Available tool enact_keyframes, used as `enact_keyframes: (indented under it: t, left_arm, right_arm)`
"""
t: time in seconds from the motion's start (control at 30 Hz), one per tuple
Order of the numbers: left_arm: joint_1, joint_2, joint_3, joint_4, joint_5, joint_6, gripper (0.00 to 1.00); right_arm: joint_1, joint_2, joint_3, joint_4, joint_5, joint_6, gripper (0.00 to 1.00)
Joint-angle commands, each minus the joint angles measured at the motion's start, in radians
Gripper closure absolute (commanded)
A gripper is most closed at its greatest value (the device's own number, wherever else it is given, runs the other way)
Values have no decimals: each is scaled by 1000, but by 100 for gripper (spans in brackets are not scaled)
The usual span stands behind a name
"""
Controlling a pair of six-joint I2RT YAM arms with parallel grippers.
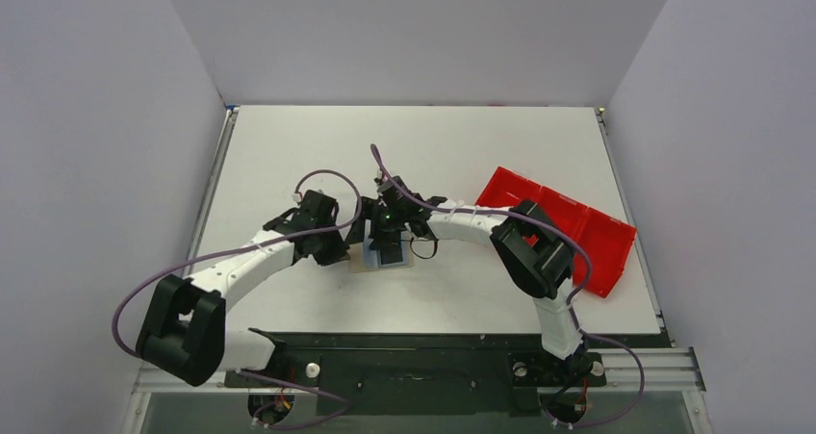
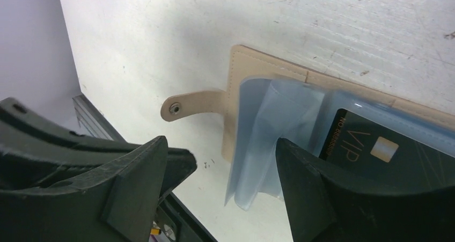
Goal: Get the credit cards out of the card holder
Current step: Remove the credit card from the card holder.
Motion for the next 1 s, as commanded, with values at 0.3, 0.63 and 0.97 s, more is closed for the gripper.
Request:
enact_keyframes:
  t: [0.3, 0.63, 0.97]
  left_arm:
    - [-1, -224, 76, -192, -26, 78, 97]
    - [-23, -208, 114, -172, 16, 79, 96]
    - [-52, -160, 166, -139, 63, 72, 94]
  right_arm:
    - [11, 30, 83, 64, -22, 43, 30]
    - [11, 52, 128, 36, -11, 27, 30]
    - [-42, -15, 131, -21, 32, -5, 30]
